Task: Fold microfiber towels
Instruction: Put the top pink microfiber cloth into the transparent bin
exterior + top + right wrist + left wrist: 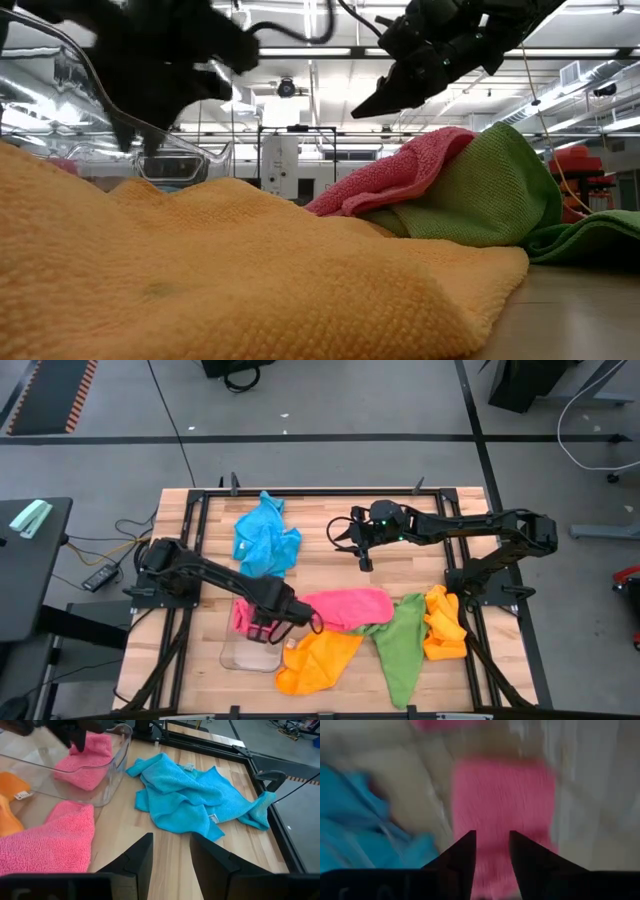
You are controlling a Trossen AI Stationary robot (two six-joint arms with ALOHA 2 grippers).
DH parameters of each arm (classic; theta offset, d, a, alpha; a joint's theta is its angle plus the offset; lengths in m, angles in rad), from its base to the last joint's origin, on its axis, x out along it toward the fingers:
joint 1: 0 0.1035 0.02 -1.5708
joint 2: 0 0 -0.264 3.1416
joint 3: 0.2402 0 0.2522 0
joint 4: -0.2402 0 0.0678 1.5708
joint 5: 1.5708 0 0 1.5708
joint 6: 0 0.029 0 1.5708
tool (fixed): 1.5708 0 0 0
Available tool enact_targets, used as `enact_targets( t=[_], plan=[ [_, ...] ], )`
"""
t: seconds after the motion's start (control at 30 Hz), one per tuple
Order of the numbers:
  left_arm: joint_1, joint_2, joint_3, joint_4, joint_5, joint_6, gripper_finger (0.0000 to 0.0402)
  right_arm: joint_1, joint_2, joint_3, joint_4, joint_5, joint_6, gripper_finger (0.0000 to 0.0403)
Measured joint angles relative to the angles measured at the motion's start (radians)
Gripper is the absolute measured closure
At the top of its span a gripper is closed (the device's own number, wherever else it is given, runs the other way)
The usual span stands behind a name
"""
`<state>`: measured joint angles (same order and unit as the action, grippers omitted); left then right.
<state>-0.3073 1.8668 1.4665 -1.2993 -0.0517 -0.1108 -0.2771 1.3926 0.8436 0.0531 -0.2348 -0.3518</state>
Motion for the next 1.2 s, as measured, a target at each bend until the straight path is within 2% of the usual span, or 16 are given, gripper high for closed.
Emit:
enact_targets(
  t=[0.2,0.4,0.5,0.63,0.83,0.93,1.07,1.2],
  plan=[
    [-0.009,-0.002,-0.001,0.138,-0.015,-0.037,0.0214,0.0,0.0,0.0,-0.006,0.0,0.0,0.0265],
    [-0.008,-0.002,-0.001,0.148,-0.016,-0.037,0.0174,0.0,0.0,0.0,-0.03,0.012,-0.011,0.0265],
    [-0.011,-0.003,-0.027,0.164,-0.016,-0.044,0.0171,0.0,0.0,0.0,-0.035,0.025,-0.012,0.0265],
    [-0.027,-0.056,-0.126,0.178,-0.016,-0.068,0.0183,0.0,-0.013,0.0,-0.054,0.024,-0.012,0.0265],
    [-0.037,-0.222,-0.283,0.398,-0.039,-0.108,0.0214,0.002,-0.04,0.001,-0.059,0.025,-0.007,0.0265],
    [-0.031,-0.26,-0.348,0.48,-0.068,-0.122,0.0219,0.005,-0.039,0.001,-0.064,0.024,-0.007,0.0265],
    [-0.026,-0.264,-0.426,0.58,-0.076,-0.167,0.021,0.005,-0.039,0.001,-0.063,0.024,-0.006,0.0265],
    [-0.02,-0.261,-0.471,0.648,-0.078,-0.138,0.019,0.005,-0.039,0.001,-0.063,0.024,-0.007,0.0265]
  ],
)
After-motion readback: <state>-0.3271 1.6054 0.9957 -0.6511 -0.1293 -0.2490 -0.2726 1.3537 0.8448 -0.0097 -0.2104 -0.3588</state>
